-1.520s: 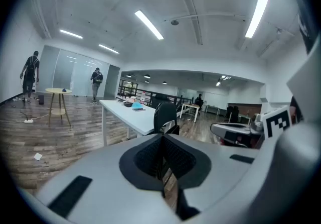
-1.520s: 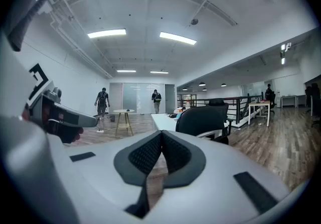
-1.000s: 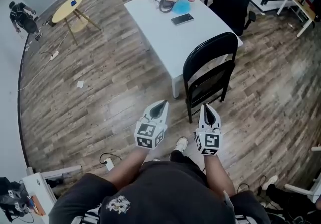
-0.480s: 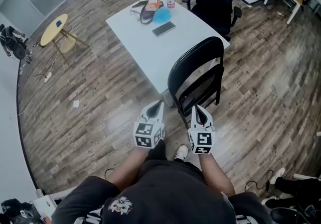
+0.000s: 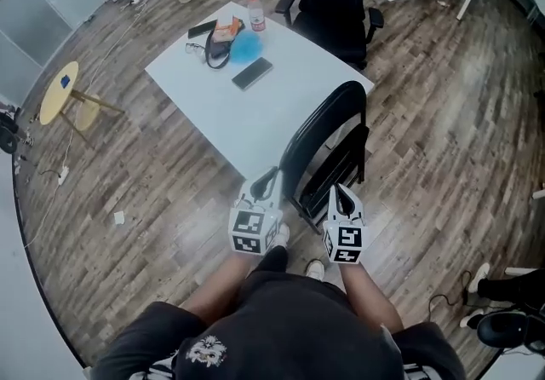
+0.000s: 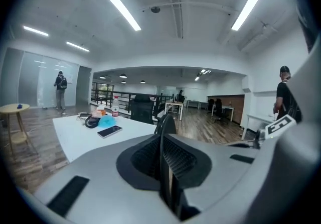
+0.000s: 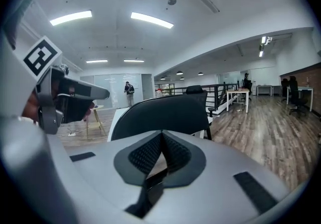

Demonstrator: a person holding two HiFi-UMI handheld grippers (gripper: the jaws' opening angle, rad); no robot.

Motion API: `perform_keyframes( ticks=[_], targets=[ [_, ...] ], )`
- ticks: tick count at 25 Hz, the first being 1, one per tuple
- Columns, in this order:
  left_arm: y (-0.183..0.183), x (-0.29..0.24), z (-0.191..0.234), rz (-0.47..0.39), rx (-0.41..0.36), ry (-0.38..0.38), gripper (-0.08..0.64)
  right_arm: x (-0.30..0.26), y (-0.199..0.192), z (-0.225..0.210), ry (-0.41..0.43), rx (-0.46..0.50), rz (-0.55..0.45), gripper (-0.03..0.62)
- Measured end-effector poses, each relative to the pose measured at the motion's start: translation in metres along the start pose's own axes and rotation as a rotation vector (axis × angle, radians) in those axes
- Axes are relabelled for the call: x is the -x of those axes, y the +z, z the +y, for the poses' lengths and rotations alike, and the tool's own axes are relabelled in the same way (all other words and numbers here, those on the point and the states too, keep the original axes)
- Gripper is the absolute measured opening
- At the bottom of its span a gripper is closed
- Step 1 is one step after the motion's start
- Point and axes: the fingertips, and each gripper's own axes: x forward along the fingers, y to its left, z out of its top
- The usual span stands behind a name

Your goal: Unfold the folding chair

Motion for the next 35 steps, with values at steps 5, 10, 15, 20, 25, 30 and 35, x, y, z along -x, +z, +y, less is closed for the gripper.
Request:
perform_keyframes(
  ticks=[5, 10, 15, 20, 25, 30, 35],
  targets=[
    [0.011, -0.043, 0.004, 0.033, -0.041, -0.127, 0.011, -0.035, -0.003, -0.017, -0.087, -0.033, 0.016, 0.015],
    [0.016, -0.077, 0.011, 0.113, -0.058, -0.201, 0.184, -0.070, -0.016, -0.029, -0.130, -0.085, 0.078, 0.145],
    [0.003, -0.106, 0.015, 0.248, -0.093, -0.257, 0.231, -0.101, -0.053, -0.044, -0.192, -0.146, 0.204, 0.229],
    [-0.014, -0.129, 0.005, 0.424, -0.128, -0.335, 0.241, -0.131, -0.103, -0.055, -0.257, -0.237, 0.377, 0.278],
    [-0.016, -0.152, 0.001, 0.485, -0.164, -0.346, 0.241, -0.160, -0.130, -0.059, -0.316, -0.259, 0.478, 0.290],
    [-0.029, -0.168, -0.001, 0.544, -0.174, -0.366, 0.241, -0.178, -0.151, -0.067, -0.364, -0.211, 0.581, 0.296],
    [-0.041, -0.172, -0.007, 0.600, -0.128, -0.416, 0.239, -0.186, -0.162, -0.069, -0.410, -0.219, 0.637, 0.304]
  ],
)
